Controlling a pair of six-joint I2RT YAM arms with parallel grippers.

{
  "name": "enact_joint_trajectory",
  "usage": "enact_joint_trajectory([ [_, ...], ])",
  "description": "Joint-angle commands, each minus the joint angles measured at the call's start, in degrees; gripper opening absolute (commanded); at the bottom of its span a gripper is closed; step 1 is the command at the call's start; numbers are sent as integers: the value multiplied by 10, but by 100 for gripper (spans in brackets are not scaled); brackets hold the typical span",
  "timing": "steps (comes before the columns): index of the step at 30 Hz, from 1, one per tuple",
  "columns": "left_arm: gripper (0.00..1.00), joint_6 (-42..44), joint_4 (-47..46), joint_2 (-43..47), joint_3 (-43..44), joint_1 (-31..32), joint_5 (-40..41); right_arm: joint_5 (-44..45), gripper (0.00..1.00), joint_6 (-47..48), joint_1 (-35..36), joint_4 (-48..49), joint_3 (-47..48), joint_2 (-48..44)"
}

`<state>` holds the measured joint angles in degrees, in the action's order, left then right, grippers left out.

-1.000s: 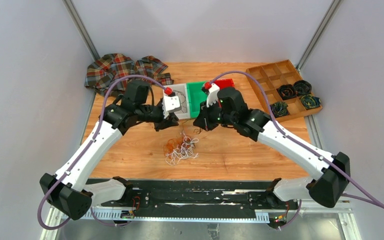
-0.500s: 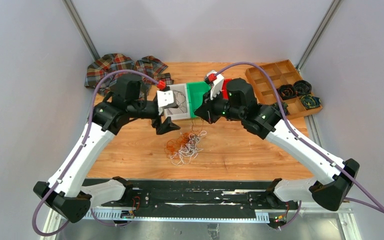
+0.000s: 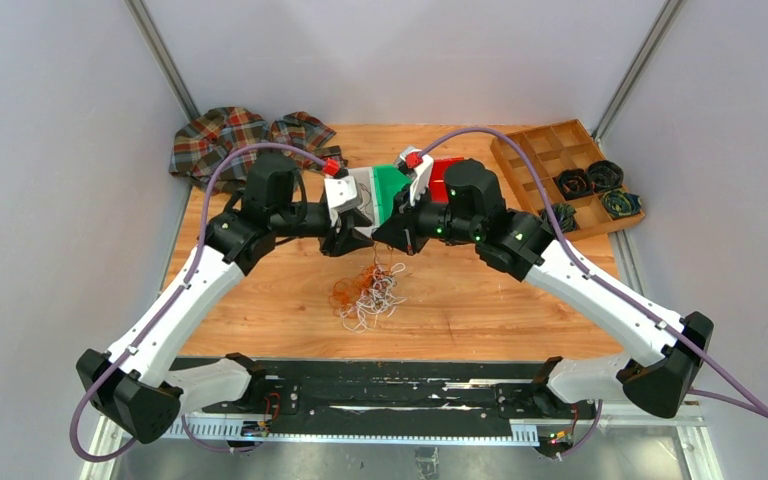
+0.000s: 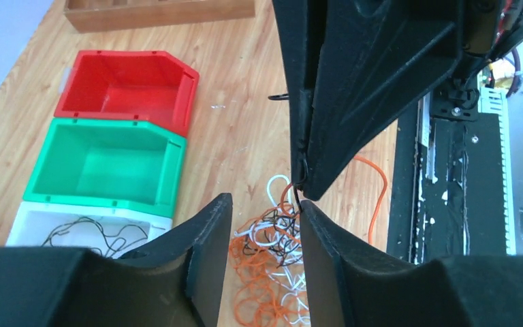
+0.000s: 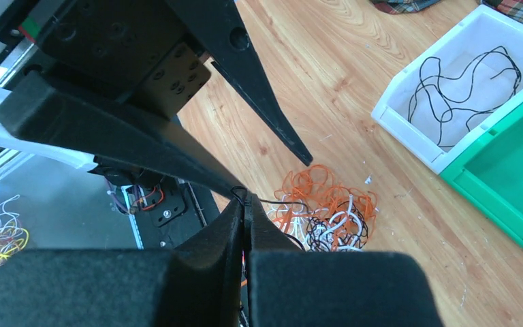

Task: Untangle the cables

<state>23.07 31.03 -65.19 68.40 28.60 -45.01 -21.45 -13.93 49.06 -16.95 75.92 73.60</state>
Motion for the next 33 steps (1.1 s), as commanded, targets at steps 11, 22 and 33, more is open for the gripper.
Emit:
enact_joint_trajectory([
  [11, 1, -30, -7, 29, -10, 4, -4, -3, 1, -6, 8, 50, -32, -14],
  [22, 1, -54, 32, 63, 12, 4, 31, 152, 9, 10, 8, 58, -114, -56],
  [33, 0, -12, 88, 40, 90, 4, 57, 233, 33, -7, 13, 72, -133, -92],
])
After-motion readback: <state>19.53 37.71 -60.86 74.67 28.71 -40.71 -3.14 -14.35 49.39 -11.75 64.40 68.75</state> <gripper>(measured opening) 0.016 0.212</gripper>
